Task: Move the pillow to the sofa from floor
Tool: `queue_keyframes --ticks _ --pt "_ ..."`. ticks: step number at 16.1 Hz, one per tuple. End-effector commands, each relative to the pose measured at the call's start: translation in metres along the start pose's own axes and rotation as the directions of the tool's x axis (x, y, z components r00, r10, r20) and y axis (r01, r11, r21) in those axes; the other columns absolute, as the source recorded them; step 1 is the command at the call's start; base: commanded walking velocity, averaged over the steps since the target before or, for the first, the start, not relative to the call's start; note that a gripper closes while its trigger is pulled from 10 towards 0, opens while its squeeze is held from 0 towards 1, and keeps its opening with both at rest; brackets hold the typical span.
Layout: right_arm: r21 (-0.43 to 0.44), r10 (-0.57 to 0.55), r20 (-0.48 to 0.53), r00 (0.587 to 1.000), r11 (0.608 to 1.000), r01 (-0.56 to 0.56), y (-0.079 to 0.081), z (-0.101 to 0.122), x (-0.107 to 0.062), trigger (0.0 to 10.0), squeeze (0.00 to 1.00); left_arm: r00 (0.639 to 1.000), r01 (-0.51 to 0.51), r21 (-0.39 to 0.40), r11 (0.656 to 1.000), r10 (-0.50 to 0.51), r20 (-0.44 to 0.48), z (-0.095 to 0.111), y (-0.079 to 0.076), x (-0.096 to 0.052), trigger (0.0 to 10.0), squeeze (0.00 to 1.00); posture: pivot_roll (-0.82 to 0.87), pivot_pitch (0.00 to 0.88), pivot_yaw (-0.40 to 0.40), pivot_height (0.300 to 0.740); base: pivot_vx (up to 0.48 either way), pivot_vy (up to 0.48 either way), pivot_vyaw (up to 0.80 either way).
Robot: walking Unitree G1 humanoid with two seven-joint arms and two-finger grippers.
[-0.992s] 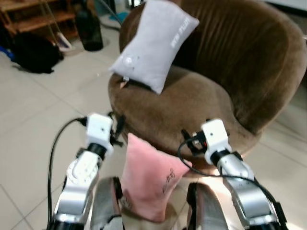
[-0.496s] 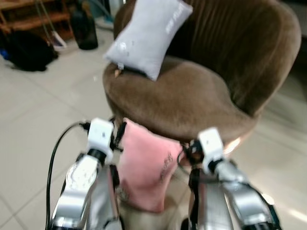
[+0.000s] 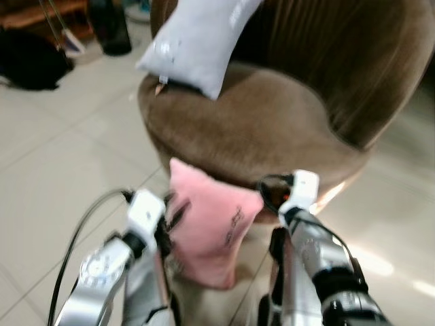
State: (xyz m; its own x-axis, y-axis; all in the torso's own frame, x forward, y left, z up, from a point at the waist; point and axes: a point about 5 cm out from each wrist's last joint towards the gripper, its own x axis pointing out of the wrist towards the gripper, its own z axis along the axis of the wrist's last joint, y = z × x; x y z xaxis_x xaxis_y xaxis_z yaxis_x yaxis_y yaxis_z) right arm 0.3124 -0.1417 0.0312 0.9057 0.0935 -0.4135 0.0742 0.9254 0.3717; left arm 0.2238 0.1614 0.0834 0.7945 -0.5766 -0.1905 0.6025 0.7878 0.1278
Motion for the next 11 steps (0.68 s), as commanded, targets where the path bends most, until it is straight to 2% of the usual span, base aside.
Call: queue_keyframes --ticks 1,2,3,4,5,6,8,10,11 --pt "0.103 -0.066 -0.036 0.997 0.992 0.07 -0.011 -0.005 0.002 10.0 1.0 0.997 0.069 0.0 0.998 -0.069 0.021 0.013 -0.004 -0.004 10.0 0.0 0.12 0.22 0.055 0.443 0.0 0.0 0.0" --pt "0.125 -0.079 -0.04 0.996 0.989 0.083 -0.014 -0.006 0.002 10.0 1.0 0.997 0.078 -0.003 0.997 -0.078 0.024 0.015 -0.005 -0.006 10.0 0.0 0.13 0.229 0.059 0.443 0.0 0.0 0.0" --pt "0.206 -0.106 -0.045 0.993 0.972 0.113 -0.019 -0.007 0.003 10.0 1.0 0.996 0.091 0.025 0.996 -0.091 0.009 0.016 -0.004 -0.015 10.0 0.0 0.15 0.267 0.091 0.443 0.0 0.0 0.0" --pt "0.237 -0.113 -0.043 0.993 0.964 0.12 -0.02 -0.007 0.003 10.0 1.0 0.996 0.089 0.025 0.996 -0.089 0.008 0.017 -0.003 -0.017 10.0 0.0 0.16 0.27 0.095 0.443 0.0 0.0 0.0" --pt "0.34 -0.108 -0.017 0.994 0.934 0.107 -0.02 -0.006 0.005 10.0 1.0 0.996 0.088 0.004 0.996 -0.088 0.023 0.024 -0.003 -0.026 10.0 0.0 0.17 0.279 0.11 0.443 0.0 0.0 0.0" --pt "0.377 -0.098 -0.001 0.995 0.922 0.091 -0.019 -0.004 0.005 10.0 1.0 0.996 0.087 -0.005 0.996 -0.087 0.034 0.027 -0.003 -0.027 10.0 0.0 0.17 0.28 0.112 0.443 0.0 0.0 0.0" --pt "0.519 -0.045 0.064 0.997 0.855 0.005 -0.013 0.004 0.008 10.0 1.0 0.994 0.086 -0.02 0.996 -0.084 0.065 0.038 -0.001 -0.024 10.0 0.0 0.17 0.291 0.116 0.443 0.0 0.0 0.0" --pt "0.555 0.024 0.102 0.994 0.828 -0.077 -0.006 0.009 0.009 10.0 1.0 0.993 0.094 -0.026 0.995 -0.092 0.077 0.042 -0.001 -0.022 10.0 0.0 0.17 0.291 0.111 0.443 0.0 0.0 0.0" --pt "0.539 0.074 0.105 0.992 0.833 -0.12 -0.004 0.01 0.008 10.0 1.0 0.993 0.098 -0.031 0.995 -0.095 0.077 0.042 -0.001 -0.021 10.0 0.0 0.16 0.29 0.106 0.443 0.0 0.0 0.0"
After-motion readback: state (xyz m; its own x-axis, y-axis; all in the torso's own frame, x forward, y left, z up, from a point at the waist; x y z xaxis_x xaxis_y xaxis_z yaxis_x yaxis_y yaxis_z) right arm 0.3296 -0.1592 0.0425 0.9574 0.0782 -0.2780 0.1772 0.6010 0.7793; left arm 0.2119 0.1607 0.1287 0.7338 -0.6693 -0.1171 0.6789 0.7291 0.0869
